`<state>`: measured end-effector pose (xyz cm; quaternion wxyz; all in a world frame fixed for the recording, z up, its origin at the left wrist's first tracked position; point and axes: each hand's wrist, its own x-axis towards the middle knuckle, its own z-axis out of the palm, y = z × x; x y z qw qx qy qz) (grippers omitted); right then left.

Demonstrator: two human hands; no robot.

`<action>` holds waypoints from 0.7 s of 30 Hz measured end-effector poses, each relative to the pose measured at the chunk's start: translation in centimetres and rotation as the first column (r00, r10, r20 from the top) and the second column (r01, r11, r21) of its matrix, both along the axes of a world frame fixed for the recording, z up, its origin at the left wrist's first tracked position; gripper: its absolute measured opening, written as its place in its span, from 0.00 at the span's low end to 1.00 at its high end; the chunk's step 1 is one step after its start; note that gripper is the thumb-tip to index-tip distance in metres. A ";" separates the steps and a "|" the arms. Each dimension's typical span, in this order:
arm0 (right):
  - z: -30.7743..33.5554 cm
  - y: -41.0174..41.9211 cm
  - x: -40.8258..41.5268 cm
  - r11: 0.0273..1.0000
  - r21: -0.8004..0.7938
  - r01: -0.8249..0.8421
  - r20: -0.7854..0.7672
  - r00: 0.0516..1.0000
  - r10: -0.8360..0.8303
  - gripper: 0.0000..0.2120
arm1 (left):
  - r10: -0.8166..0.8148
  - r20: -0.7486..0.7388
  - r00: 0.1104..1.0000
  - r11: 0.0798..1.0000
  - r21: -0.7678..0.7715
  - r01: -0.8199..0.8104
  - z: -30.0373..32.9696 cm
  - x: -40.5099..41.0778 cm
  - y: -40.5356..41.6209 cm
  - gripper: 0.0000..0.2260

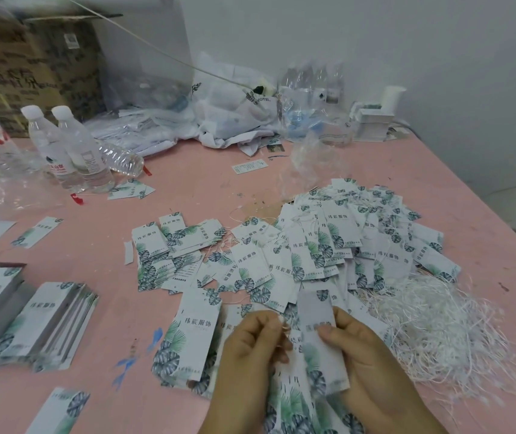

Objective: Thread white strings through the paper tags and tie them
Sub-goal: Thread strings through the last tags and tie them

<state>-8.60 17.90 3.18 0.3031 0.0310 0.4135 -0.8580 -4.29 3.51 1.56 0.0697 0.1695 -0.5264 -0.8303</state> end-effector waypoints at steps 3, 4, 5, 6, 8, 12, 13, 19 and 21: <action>-0.4 -0.7 0.4 0.998 0.024 0.051 0.020 0.998 -0.051 0.17 | -0.035 -0.044 0.998 0.960 -0.281 0.022 -0.5 0.5 0.8 0.06; -0.5 -0.8 0.4 0.997 0.038 0.070 0.019 0.997 -0.071 0.17 | -0.018 -0.047 0.999 0.941 -0.339 0.000 -0.5 0.6 0.9 0.06; -0.6 -0.7 0.4 0.995 0.050 0.086 0.010 0.996 -0.087 0.17 | -0.002 -0.047 0.999 0.921 -0.389 -0.017 -0.6 0.7 1.0 0.06; -0.7 -0.7 0.4 0.994 0.060 0.095 -0.008 0.996 -0.094 0.16 | 0.013 -0.042 0.999 0.905 -0.425 -0.030 -0.6 0.7 1.0 0.07; -0.7 -0.7 0.4 0.990 0.091 0.104 -0.056 0.994 -0.099 0.15 | 0.038 -0.041 0.998 0.888 -0.456 -0.053 -0.7 0.7 1.1 0.08; -1.0 -1.1 0.6 0.972 0.174 0.160 -0.123 0.983 -0.139 0.13 | 0.114 -0.079 0.990 0.811 -0.568 -0.139 -0.9 0.7 1.2 0.13; -1.0 -1.2 0.7 0.968 0.188 0.165 -0.139 0.980 -0.140 0.14 | 0.129 -0.095 0.987 0.798 -0.581 -0.160 -0.9 0.7 1.1 0.13; -0.5 -1.5 0.5 0.956 0.247 0.159 -0.191 0.975 -0.113 0.16 | 0.148 -0.077 0.986 0.867 -0.469 -0.167 -1.0 0.6 1.2 0.12; 0.3 -1.6 0.1 0.948 0.280 0.149 -0.217 0.972 -0.088 0.14 | 0.149 -0.070 0.986 0.894 -0.416 -0.165 -0.8 0.6 1.3 0.10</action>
